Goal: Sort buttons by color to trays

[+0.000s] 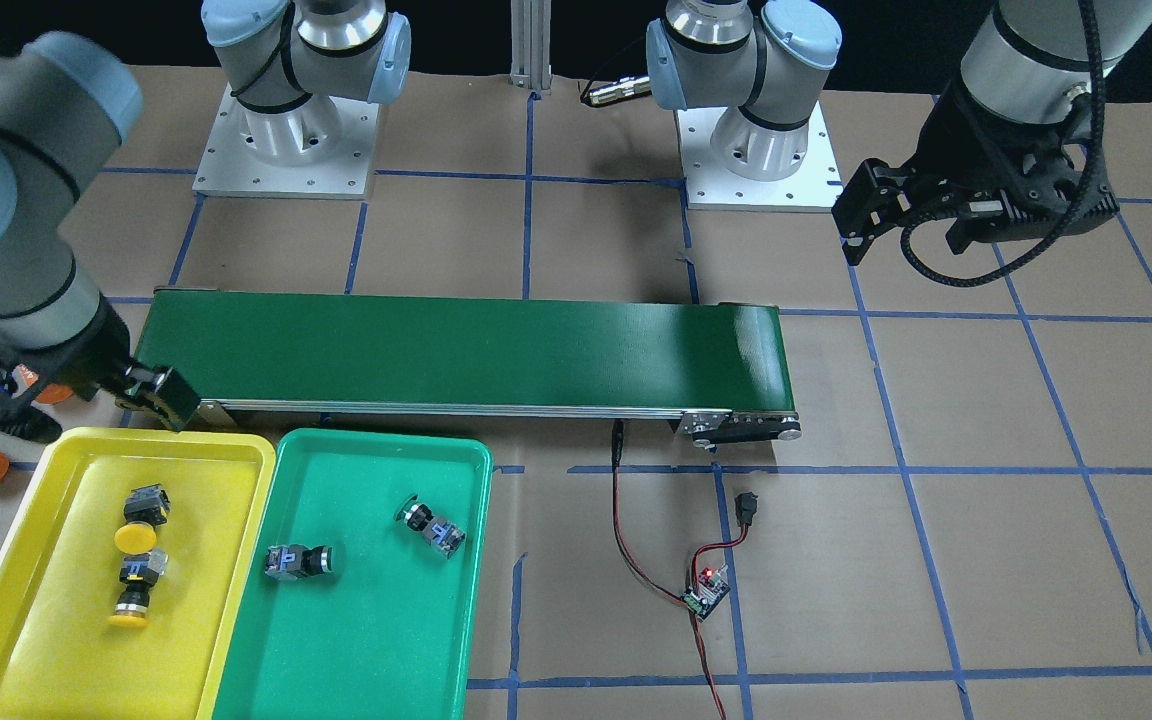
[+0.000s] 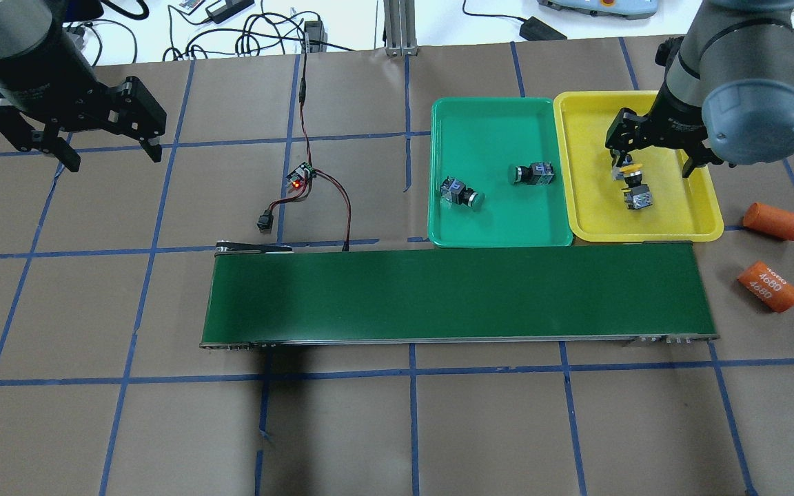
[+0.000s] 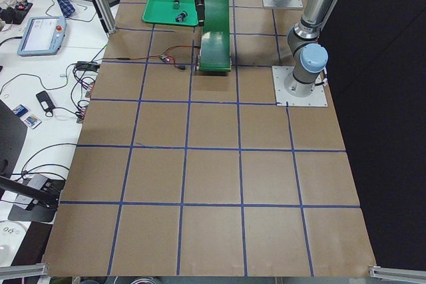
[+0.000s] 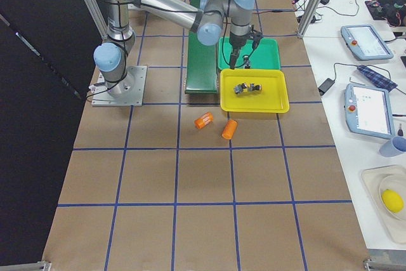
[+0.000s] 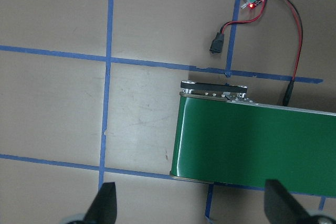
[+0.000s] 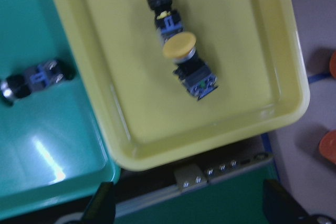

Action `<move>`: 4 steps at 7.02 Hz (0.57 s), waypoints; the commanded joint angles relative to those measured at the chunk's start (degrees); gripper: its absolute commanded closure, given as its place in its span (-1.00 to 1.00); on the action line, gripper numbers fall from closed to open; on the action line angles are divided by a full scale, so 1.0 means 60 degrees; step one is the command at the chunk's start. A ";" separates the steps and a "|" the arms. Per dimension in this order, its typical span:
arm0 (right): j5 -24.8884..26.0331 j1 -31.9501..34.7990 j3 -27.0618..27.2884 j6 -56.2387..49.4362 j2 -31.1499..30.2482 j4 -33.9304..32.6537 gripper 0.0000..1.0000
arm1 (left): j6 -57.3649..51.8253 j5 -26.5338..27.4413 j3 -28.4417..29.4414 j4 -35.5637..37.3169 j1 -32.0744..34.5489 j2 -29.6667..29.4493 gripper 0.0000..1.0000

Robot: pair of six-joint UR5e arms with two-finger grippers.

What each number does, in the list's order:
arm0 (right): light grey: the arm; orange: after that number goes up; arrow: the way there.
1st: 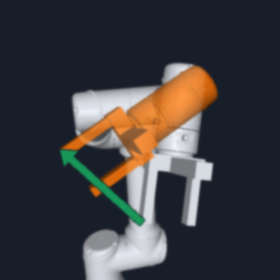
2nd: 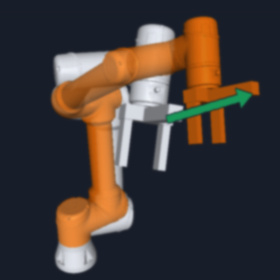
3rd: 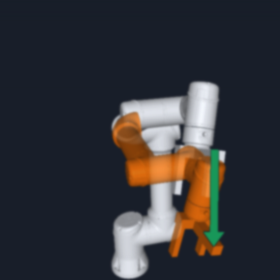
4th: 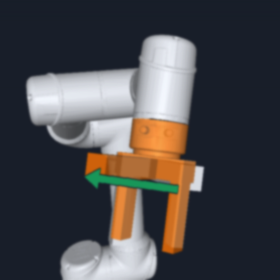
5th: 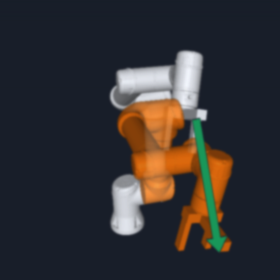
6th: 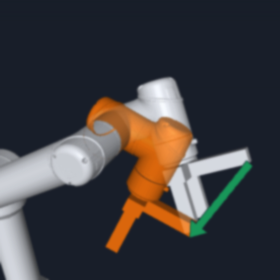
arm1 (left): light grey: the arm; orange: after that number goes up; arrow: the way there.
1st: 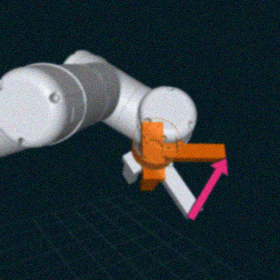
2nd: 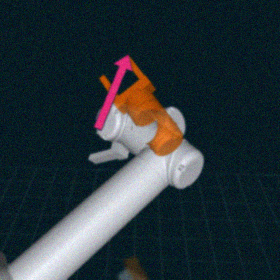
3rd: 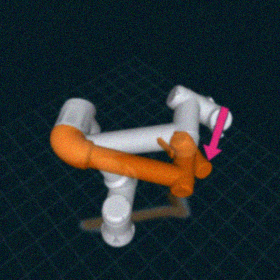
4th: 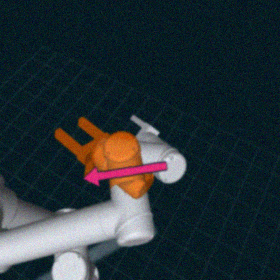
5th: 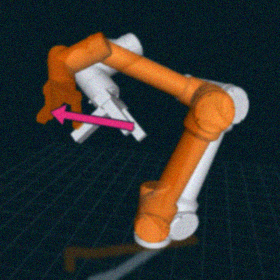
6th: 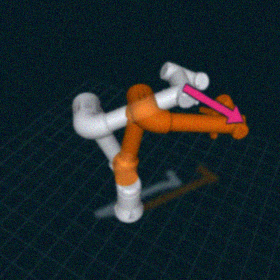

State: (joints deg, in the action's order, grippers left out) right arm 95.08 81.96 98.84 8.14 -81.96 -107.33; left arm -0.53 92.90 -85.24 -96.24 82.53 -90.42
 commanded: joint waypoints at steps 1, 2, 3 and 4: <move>-0.0054 0.1523 0.0006 -0.0009 -0.1670 0.1931 -1.00 | 0.0000 0.0000 -0.0003 0.0000 0.0000 -0.0002 -1.00; -0.0113 0.2298 0.0020 0.0049 -0.1836 0.2038 -1.00 | 0.0000 0.0000 -0.0003 0.0000 0.0000 -0.0002 -1.00; -0.0215 0.2640 0.0020 0.0499 -0.1794 0.2634 -1.00 | 0.0000 0.0000 -0.0003 0.0000 -0.0014 -0.0002 -1.00; -0.0260 0.2527 -0.0052 0.0620 -0.1852 0.2727 -1.00 | 0.0000 0.0000 0.0012 0.0000 -0.0015 -0.0002 -1.00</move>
State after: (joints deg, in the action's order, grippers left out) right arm 93.99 96.18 98.86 10.36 -92.53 -92.94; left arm -0.53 92.90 -85.24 -96.24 82.47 -90.44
